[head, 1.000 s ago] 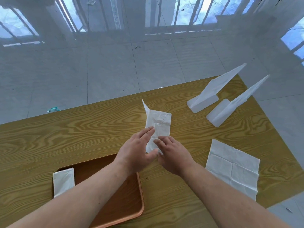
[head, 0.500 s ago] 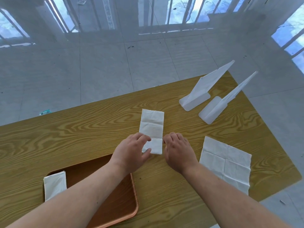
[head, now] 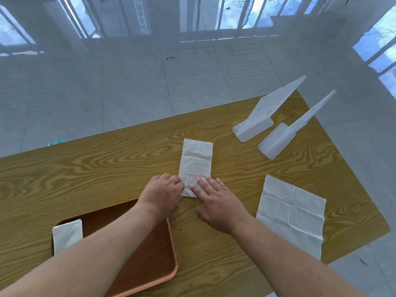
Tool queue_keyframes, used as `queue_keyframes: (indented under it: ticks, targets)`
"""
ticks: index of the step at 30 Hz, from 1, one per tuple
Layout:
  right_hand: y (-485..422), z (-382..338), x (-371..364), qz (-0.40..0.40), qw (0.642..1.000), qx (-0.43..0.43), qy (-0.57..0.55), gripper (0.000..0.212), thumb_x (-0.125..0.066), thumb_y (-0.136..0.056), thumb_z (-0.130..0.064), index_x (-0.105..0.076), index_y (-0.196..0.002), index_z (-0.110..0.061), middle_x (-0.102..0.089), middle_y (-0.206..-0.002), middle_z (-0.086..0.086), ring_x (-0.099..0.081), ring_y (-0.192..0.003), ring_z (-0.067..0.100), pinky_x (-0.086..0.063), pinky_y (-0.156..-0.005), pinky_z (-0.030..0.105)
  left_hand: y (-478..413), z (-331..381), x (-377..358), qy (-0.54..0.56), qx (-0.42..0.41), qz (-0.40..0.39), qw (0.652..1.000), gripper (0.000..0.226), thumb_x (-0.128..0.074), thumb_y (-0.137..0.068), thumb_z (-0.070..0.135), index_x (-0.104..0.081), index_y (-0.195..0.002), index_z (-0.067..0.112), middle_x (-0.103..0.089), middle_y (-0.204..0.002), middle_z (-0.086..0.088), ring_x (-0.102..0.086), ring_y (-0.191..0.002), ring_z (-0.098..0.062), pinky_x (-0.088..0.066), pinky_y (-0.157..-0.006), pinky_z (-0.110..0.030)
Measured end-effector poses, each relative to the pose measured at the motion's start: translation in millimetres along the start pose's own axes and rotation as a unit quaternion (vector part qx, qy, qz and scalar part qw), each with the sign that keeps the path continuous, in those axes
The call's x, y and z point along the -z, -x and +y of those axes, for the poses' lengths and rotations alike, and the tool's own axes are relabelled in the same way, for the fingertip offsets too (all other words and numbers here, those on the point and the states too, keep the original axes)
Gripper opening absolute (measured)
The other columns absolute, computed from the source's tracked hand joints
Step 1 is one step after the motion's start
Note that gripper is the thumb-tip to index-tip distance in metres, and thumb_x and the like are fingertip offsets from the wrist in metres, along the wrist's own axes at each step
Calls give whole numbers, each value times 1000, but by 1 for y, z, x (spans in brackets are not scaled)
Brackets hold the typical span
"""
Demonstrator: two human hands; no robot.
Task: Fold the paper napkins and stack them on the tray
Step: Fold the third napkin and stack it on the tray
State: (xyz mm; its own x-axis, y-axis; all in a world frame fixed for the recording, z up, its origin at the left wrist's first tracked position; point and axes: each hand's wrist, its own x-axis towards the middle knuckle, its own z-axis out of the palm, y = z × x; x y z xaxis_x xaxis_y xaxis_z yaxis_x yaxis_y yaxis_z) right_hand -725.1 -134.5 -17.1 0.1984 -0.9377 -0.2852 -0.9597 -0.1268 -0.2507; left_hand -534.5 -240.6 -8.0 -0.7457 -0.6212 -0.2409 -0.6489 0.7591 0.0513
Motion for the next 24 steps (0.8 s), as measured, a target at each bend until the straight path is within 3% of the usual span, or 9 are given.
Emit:
queue_keyframes:
  ticks: [5,9,12,16,20,22,24]
  targets:
    - [0,5,1,3,999,-21,-26,69,-43,-102,-49,-22,-161,-22,-24,-168,4,-12,-157,23,-9,-128,43,-2,3,-1,4,-4,42,999,17,-56,-98,31,-70,-91,23,-68,-95,5,-62,-88,-21,-51,-77,-38]
    - [-2,5,4,24,999,-26,-25,67,-50,-98,-50,-33,-156,-22,-36,-162,5,-26,-152,27,-21,-125,45,-5,5,2,45,12,62,997,16,-63,-95,29,-68,-82,20,-69,-89,3,-63,-85,-24,-52,-75,-41]
    - [-4,5,7,35,999,-34,-14,62,-57,-95,-47,-43,-150,-21,-46,-153,6,-37,-144,28,-32,-120,45,-3,6,5,122,41,86,988,15,-62,-94,32,-70,-90,20,-70,-99,4,-63,-94,-23,-51,-83,-40]
    - [-7,4,11,95,994,-56,-17,29,-56,-96,-24,-62,-123,-19,-63,-125,2,-55,-118,26,-47,-101,41,-1,2,10,179,55,77,979,21,-59,-94,41,-68,-103,25,-68,-112,9,-59,-108,-18,-46,-94,-36]
    - [-12,7,17,113,987,-92,-63,18,-53,-94,-16,-66,-106,-18,-66,-103,-3,-55,-99,21,-48,-90,40,0,-3,14,191,40,9,981,58,-60,-82,65,-54,-130,32,-57,-133,13,-48,-127,-14,-41,-107,-35]
    - [-15,9,20,117,985,-92,-88,16,-53,-96,-18,-67,-103,-18,-66,-99,-3,-55,-95,20,-47,-86,39,-3,-5,13,196,49,-10,979,65,-66,-81,62,-49,-137,34,-55,-137,13,-45,-130,-14,-40,-108,-34]
    - [-18,11,24,116,983,-90,-112,14,-54,-97,-23,-67,-100,-19,-66,-95,-4,-54,-89,19,-47,-83,38,-7,-6,12,216,74,-6,974,57,-69,-84,51,-51,-134,33,-58,-134,12,-48,-128,-14,-40,-105,-33]
